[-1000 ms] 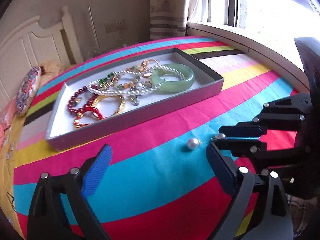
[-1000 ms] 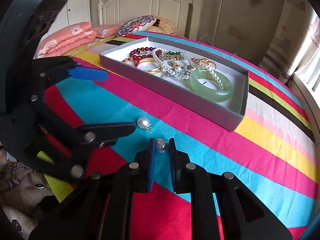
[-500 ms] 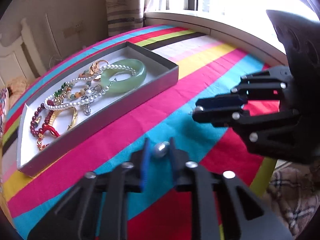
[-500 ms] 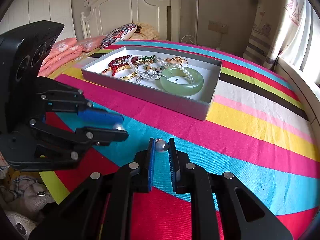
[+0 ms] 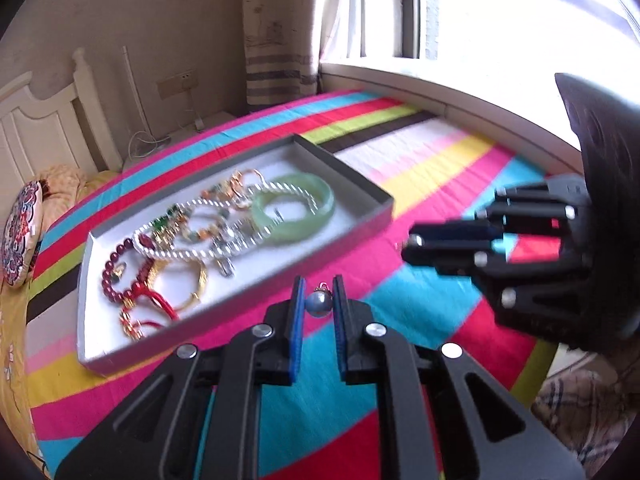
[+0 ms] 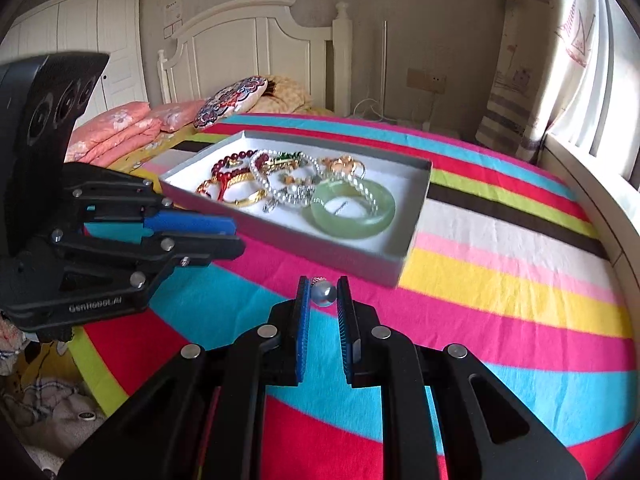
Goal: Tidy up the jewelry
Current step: 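Carry both earrings over the box and open both tools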
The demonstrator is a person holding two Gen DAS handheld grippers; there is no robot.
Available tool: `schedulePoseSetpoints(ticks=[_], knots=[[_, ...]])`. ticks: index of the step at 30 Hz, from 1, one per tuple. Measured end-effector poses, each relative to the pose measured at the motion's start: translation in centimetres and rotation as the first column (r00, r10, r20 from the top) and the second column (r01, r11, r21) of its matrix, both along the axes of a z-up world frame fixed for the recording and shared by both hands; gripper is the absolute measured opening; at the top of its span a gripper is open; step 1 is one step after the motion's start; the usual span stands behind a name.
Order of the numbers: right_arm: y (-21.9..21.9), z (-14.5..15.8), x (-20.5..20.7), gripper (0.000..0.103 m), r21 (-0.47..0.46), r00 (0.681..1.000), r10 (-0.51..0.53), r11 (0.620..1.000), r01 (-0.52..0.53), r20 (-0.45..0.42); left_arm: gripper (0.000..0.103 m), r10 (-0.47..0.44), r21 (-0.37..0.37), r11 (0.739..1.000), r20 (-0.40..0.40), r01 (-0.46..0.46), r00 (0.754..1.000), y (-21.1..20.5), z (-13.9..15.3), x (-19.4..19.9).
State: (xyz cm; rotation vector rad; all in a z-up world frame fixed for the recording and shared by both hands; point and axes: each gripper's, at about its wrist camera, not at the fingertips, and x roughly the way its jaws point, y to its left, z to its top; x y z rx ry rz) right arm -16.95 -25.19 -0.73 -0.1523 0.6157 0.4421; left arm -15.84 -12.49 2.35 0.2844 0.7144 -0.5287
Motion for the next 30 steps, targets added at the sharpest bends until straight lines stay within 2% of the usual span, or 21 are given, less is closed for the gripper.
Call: schedulePoseSetpoints(ticks=[6,10,17,24,25,27,28,29,30], knots=[[1.0,0.7,2.0,0.015,-0.026,1.000,0.000,1.000,0.000,0.028,0.013,0.060,-0.063,0.996,-0.005,-0.061,0.998,-0.3,1.9,3.5],[0.9,1.2,4.8,0.015,-0.001,1.000,-0.005,1.000,0.005,0.012,0.013,0.087,-0.105,0.991,-0.028,-0.089,0.996,-0.8,2.6,5.9],[1.5,1.0,8.6,0.015,-0.008,1.000,-0.021,1.000,0.020,-0.020,0.013,0.147,-0.119,0.981,-0.077,-0.156,0.986,-1.3,1.8,9.7],[1.8,0.7,9.9,0.015,-0.021,0.999,-0.026,0.999,0.026,-0.026,0.013,0.166,-0.093,0.981,-0.062,-0.171,0.984,-1.8,1.0,10.7],[1.9,0.6,10.1,0.015,-0.021,0.999,-0.027,0.999,0.026,-0.028,0.015,0.169,-0.088,0.981,-0.054,-0.173,0.984,-1.9,1.0,10.6],[2.0,0.6,10.0,0.016,-0.029,0.999,-0.031,0.999,0.030,-0.026,0.040,0.182,-0.070,0.981,-0.034,-0.184,0.983,-2.0,1.0,10.4],[2.0,0.6,9.9,0.021,-0.032,0.999,-0.037,0.999,0.036,-0.026,0.057,0.189,-0.070,0.979,-0.013,-0.190,0.982,-2.0,1.2,10.1],[1.9,0.7,9.8,0.027,-0.029,0.999,-0.039,0.999,0.038,-0.027,0.065,0.198,-0.073,0.978,0.011,-0.197,0.980,-1.8,1.4,9.6],[1.8,0.7,9.4,0.028,-0.019,0.999,-0.040,0.999,0.040,-0.024,0.068,0.215,-0.069,0.975,0.040,-0.212,0.976,-1.6,1.7,9.1]])
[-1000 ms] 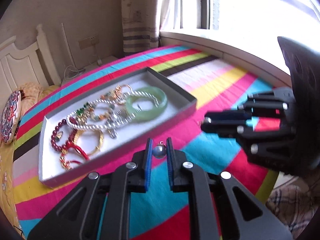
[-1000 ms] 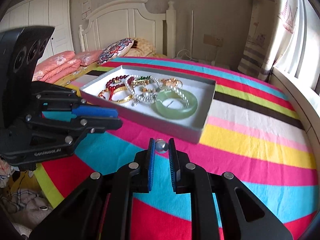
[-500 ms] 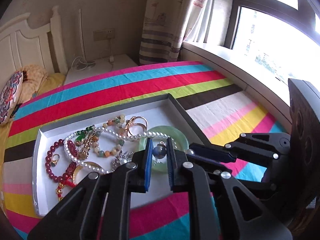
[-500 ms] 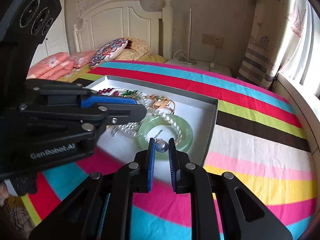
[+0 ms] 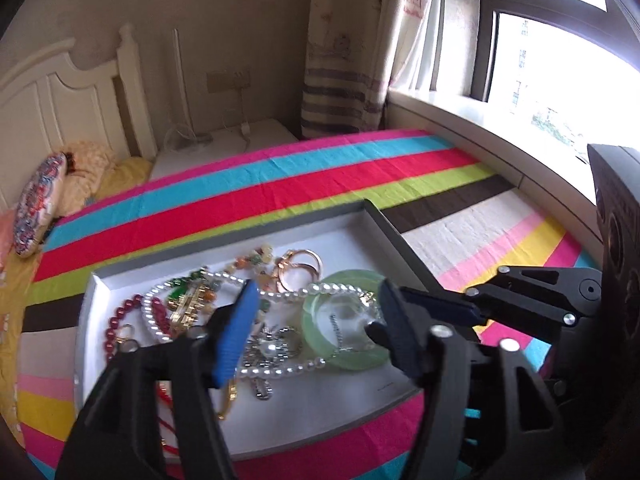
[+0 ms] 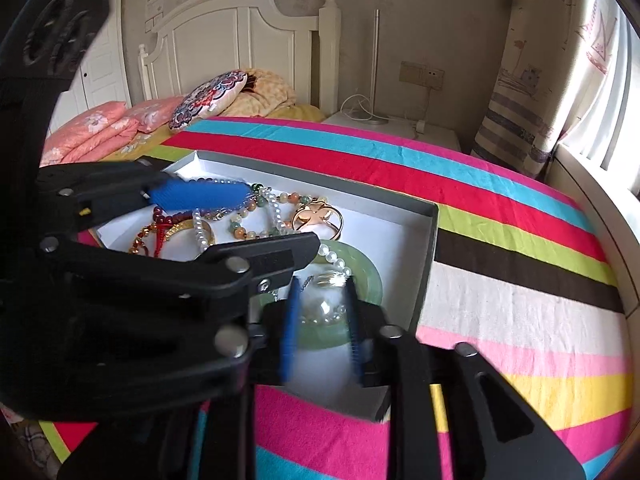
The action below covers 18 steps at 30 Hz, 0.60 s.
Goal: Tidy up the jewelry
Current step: 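Withdraw both tools from the box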
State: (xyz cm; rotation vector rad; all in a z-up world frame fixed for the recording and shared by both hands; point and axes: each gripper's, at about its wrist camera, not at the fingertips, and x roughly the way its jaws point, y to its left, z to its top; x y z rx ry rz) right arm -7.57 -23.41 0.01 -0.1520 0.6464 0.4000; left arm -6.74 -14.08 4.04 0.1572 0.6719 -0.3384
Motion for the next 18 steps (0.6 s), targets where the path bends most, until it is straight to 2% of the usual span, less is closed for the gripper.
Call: schedulePoseSetpoints(ticks=[3,4,5,6,8,11,13,16,18], knots=[[-0.3,0.1,-1.3,0.030,0.015,1.000,-0.017,1.000,0.017,0.007,0.089,0.065,0.013,0.998,0.066,-0.066,0.996,1.5,0.6,-1.8],[-0.3,0.1,-1.9,0.036,0.020,1.000,-0.020,1.000,0.020,0.010,0.098,0.091,0.007,0.996,0.092,-0.092,0.992,2.1,0.7,-2.6],[-0.2,0.1,-2.5,0.047,0.027,1.000,-0.022,0.999,0.022,0.014,0.101,0.125,-0.003,0.992,0.122,-0.126,0.985,3.1,0.7,-3.6],[-0.1,0.0,-3.0,0.052,0.033,1.000,-0.025,0.999,0.024,0.017,0.101,0.140,-0.009,0.990,0.134,-0.140,0.981,3.7,0.8,-4.1],[0.4,0.0,-4.0,0.070,0.037,0.999,-0.046,0.998,0.045,0.022,0.101,0.182,-0.020,0.983,0.139,-0.181,0.974,5.5,0.7,-5.5],[1.0,-0.1,-5.2,0.080,0.070,0.997,-0.077,0.995,0.076,0.013,0.101,0.242,-0.044,0.970,0.144,-0.238,0.960,7.9,0.5,-7.3],[1.5,-0.1,-5.7,0.085,0.092,0.994,-0.106,0.990,0.104,0.014,0.101,0.274,-0.063,0.962,0.164,-0.267,0.948,9.3,0.4,-8.3],[2.2,-0.2,-5.8,0.086,0.098,0.990,-0.140,0.986,0.138,0.012,0.101,0.319,-0.064,0.948,0.190,-0.312,0.929,10.6,0.4,-8.9],[2.3,-0.2,-5.7,0.086,0.099,0.988,-0.156,0.983,0.154,0.017,0.101,0.331,-0.072,0.944,0.189,-0.323,0.925,11.3,0.5,-8.9]])
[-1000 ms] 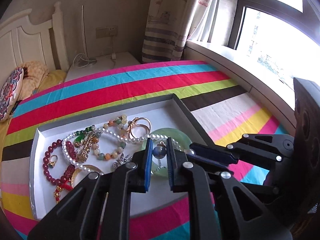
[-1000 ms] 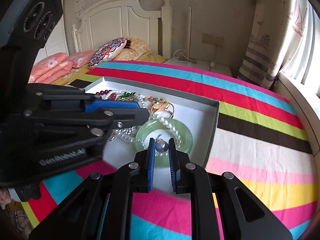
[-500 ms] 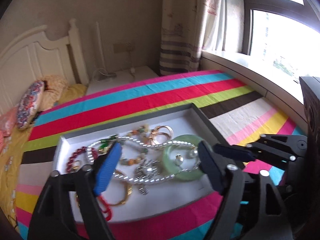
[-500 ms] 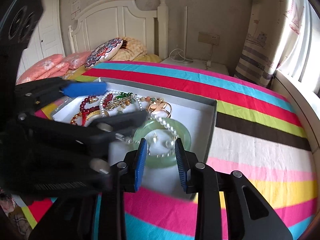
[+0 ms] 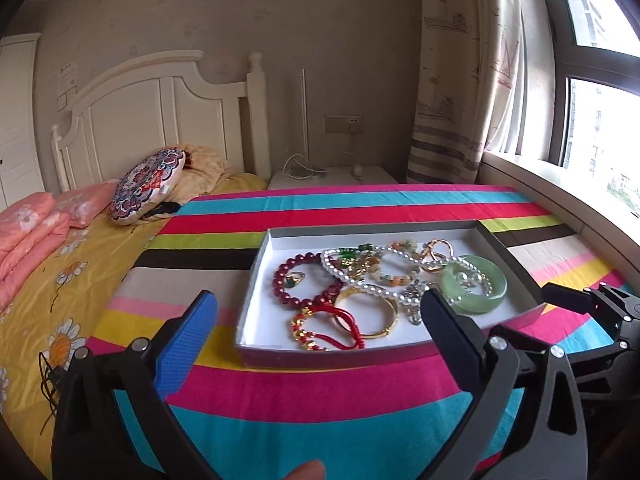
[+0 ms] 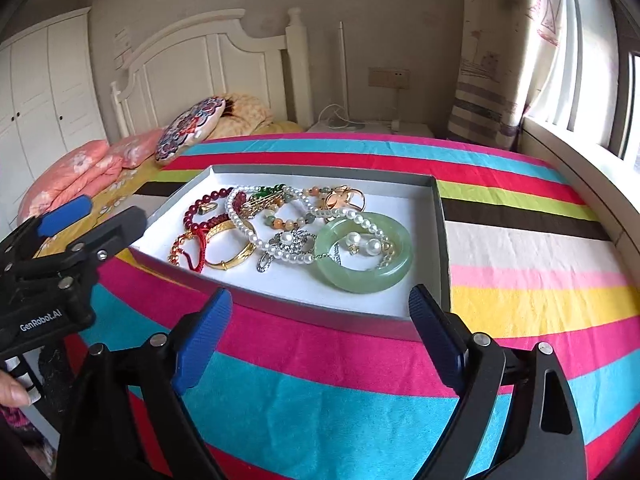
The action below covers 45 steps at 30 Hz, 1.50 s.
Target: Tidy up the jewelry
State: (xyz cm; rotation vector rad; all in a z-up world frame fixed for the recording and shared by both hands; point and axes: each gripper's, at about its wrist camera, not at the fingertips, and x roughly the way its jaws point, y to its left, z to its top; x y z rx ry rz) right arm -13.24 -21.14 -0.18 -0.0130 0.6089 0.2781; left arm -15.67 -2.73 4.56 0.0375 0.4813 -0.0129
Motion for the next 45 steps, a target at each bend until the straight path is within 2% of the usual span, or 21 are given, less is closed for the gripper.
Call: schedulePoseSetpoints(ticks=[5,10,18,24,45], knots=[[-0.7,0.0,0.2,0.086,0.029,0.997,-0.075,0.997,0.074,0.005,0.101,0.014,-0.020,1.000,0.012,-0.014,1.000,0.8,0.0,-0.1],[-1.4,0.2,0.4,0.086,0.036,0.991,-0.136,0.990,0.136,0.013,0.101,0.021,0.001,1.000,0.004,-0.021,1.000,0.6,-1.0,-0.3],[-0.3,0.4,-0.2,0.086,-0.031,0.987,-0.150,0.988,0.152,0.062,0.101,0.039,0.021,0.999,0.032,-0.039,0.999,0.5,-0.9,-0.9],[-0.4,0.8,-0.9,0.086,-0.040,0.981,-0.167,0.984,0.172,0.103,0.101,0.051,0.042,0.998,0.055,-0.053,0.997,0.2,-0.8,-1.2],[-0.4,0.7,-0.7,0.086,-0.048,0.982,-0.166,0.984,0.171,0.095,0.101,0.058,0.021,0.998,0.050,-0.059,0.997,0.8,-0.7,-1.3]])
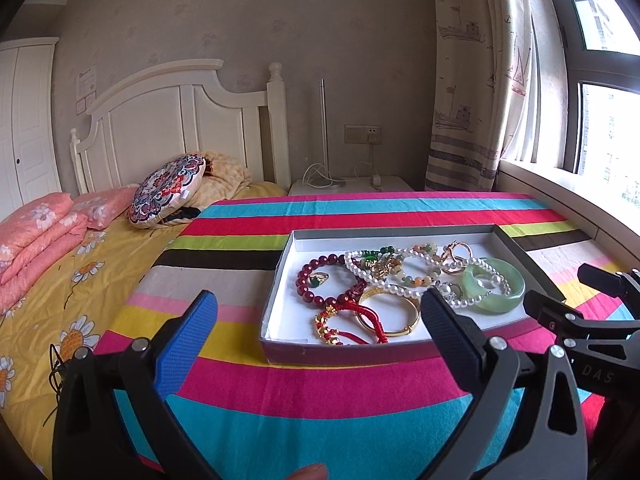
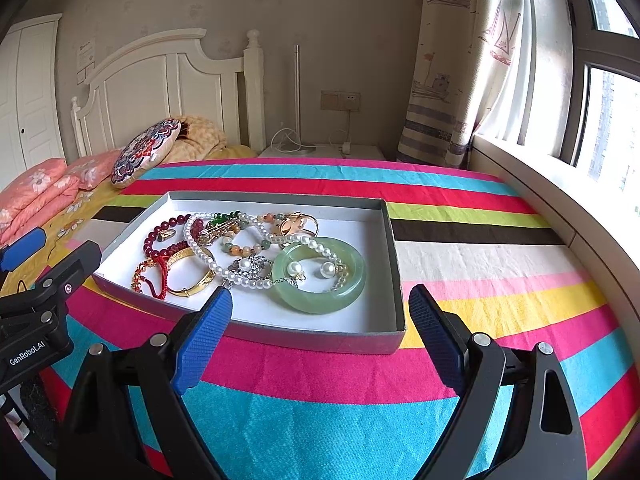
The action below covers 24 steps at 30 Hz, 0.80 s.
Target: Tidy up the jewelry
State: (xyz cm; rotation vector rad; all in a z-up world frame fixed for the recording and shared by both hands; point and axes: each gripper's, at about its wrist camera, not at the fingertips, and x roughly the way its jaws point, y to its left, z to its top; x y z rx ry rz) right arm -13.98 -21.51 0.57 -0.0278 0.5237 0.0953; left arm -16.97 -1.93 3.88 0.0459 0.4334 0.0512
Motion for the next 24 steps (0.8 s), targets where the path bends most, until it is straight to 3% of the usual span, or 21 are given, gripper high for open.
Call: schedulePoseSetpoints(ticks=[24], knots=[[0.23,-0.08,0.08,0.086,-0.004,1.000,0.005,1.000,-0.005,0.001,0.101,0.003,-0.007,1.000,-0.002,-0.003,1.000,0.18,0.08,0.14]])
